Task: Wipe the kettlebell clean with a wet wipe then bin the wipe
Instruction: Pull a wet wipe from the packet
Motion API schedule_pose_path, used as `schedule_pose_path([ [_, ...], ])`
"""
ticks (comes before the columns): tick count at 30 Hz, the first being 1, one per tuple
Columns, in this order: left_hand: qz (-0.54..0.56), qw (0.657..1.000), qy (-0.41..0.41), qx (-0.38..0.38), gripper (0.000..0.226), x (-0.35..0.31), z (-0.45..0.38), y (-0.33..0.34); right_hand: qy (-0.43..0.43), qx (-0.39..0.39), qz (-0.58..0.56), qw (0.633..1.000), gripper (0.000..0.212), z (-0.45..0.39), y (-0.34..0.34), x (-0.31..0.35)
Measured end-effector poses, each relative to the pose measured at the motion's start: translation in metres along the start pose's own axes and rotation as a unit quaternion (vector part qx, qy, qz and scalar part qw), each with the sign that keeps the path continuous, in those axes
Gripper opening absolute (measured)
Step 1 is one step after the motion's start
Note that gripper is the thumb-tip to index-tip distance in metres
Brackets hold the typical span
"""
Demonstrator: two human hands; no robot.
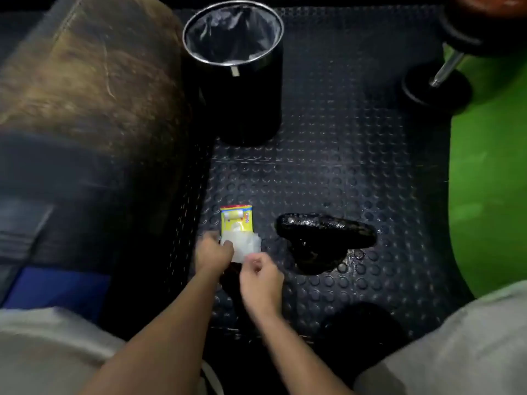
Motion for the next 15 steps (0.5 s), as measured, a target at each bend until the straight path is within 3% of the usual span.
schedule_pose_path([
  [3,0.020,1.000,-0.011,0.008,0.050,0.006,0.002,0.010,0.053,-0.007,0.043,0.998,0.020,-0.022,0.001,-0.018],
  [8,0.031,0.999,0.012,-0.009,0.039,0.022,-0.001,0.027,0.086,0.021,0.097,0.991,0.044,-0.046,0.009,-0.027],
  [15,0.022,1.000,0.006,-0.007,0.008,0.023,0.010,0.023,0.126,0.006,0.059,0.990,0.026,-0.061,0.018,-0.013],
])
Point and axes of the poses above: each hand's wrist, its own z-axis away from the middle knuckle, its own y-axis out of the palm, x = y × z, the point moved 1 cm from there along -z, towards the middle knuckle, and after that the axes turned 4 degrees about -z, right-handed, at the moved point
